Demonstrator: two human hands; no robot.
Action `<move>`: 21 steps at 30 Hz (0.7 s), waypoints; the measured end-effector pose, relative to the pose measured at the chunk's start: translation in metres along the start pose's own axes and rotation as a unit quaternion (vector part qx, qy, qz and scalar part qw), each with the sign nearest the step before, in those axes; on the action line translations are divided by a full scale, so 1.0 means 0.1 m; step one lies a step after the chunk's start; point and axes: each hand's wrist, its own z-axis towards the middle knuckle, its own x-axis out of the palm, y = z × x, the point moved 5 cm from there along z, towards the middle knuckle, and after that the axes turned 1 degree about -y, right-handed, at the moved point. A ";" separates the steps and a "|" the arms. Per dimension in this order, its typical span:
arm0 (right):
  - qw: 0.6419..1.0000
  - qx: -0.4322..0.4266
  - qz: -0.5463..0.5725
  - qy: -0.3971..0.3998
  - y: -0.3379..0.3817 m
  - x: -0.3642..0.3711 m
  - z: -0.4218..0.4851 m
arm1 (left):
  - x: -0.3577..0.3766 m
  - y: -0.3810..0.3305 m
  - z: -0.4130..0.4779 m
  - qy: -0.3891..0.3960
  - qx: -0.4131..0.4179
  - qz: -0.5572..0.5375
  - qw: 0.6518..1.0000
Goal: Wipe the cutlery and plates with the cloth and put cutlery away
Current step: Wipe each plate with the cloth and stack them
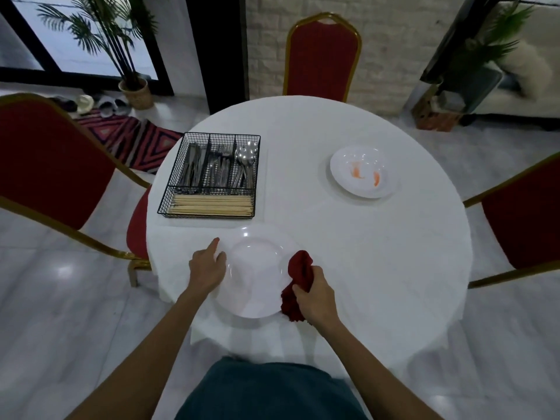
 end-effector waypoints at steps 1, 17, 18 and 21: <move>1.000 0.004 0.004 0.004 -0.02 0.00 -0.02 | 0.04 -0.01 -0.04 0.004 0.001 0.001 1.000; 0.983 0.071 0.172 -0.012 -0.20 -0.16 0.11 | 0.33 -0.71 -0.05 -0.050 0.114 0.057 0.991; 0.980 0.080 0.183 -0.016 -0.23 -0.21 0.12 | 0.44 -0.82 -0.05 -0.029 0.136 0.059 0.988; 0.974 0.103 0.197 -0.036 -0.29 -0.40 0.22 | 0.76 -1.17 -0.01 0.026 0.201 0.067 0.977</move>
